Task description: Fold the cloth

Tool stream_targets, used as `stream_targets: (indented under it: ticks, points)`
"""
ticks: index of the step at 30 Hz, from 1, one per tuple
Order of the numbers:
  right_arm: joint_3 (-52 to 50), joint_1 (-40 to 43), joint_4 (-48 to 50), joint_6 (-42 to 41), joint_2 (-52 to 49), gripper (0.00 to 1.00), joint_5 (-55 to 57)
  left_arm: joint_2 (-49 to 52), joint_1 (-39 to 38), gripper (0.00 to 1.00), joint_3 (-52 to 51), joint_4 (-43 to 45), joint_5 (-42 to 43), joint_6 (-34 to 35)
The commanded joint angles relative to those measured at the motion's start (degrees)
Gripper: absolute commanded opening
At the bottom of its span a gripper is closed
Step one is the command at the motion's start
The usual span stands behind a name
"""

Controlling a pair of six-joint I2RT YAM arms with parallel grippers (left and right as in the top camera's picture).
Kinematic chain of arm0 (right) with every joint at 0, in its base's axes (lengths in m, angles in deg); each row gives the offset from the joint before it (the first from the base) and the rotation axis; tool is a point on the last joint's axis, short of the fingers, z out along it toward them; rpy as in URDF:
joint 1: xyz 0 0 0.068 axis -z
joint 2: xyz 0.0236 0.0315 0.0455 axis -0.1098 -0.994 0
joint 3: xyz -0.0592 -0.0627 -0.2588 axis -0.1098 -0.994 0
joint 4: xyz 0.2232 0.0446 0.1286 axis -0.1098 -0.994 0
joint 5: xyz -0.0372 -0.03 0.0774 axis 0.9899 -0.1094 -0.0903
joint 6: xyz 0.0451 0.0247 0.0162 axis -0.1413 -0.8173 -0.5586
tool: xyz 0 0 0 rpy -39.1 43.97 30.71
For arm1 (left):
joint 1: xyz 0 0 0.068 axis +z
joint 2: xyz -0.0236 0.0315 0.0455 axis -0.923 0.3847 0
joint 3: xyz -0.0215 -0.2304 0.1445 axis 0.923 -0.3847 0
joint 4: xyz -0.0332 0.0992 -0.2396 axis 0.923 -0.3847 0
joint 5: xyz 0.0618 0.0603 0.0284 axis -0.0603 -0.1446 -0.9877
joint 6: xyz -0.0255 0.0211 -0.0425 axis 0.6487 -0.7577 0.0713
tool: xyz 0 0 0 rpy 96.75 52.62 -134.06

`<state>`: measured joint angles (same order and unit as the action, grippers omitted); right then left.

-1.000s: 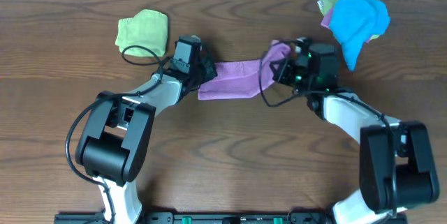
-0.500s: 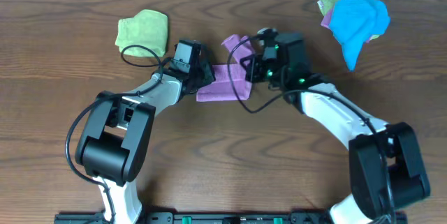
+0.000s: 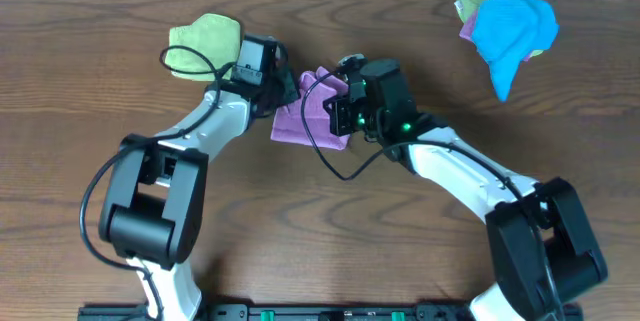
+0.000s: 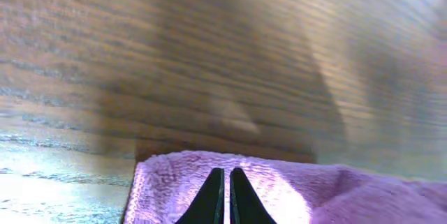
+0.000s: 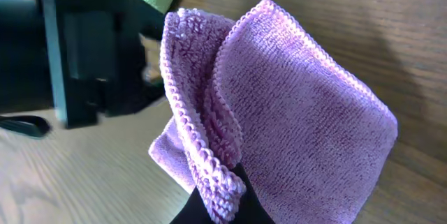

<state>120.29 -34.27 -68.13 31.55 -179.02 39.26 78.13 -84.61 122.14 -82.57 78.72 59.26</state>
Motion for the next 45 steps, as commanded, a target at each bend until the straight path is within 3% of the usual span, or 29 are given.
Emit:
stream_targets:
  ticks: [1, 10, 16, 30, 35, 45]
  points:
    - [0.83, -1.01, 0.00, 1.38, -0.15, 0.01, 1.88, -3.10, 0.92, 0.06, 1.64, -0.90, -1.27, -2.36]
    - [4.20, -2.14, 0.76, 1.53, -5.16, 0.01, 3.15, -8.39, 3.63, 0.06, 1.64, -6.14, -4.20, -5.77]
    - [10.27, -4.22, -3.82, 2.47, -10.64, 0.01, 3.17, -11.13, 5.68, 0.06, 1.64, -9.25, -6.84, -7.45]
    - [10.47, -7.72, -2.99, 2.64, -15.06, 0.02, 4.66, -13.11, 7.13, 0.06, 1.64, -10.69, -6.80, -7.45]
    - [11.45, -8.68, -2.51, 2.84, -15.04, 0.22, 0.55, -13.31, 7.15, 0.06, 1.64, -10.67, -7.06, -7.45]
    - [12.31, -11.74, -3.30, 2.80, -15.02, 0.37, -6.08, -13.31, 8.33, 0.06, 1.64, -10.58, -7.48, -7.43]
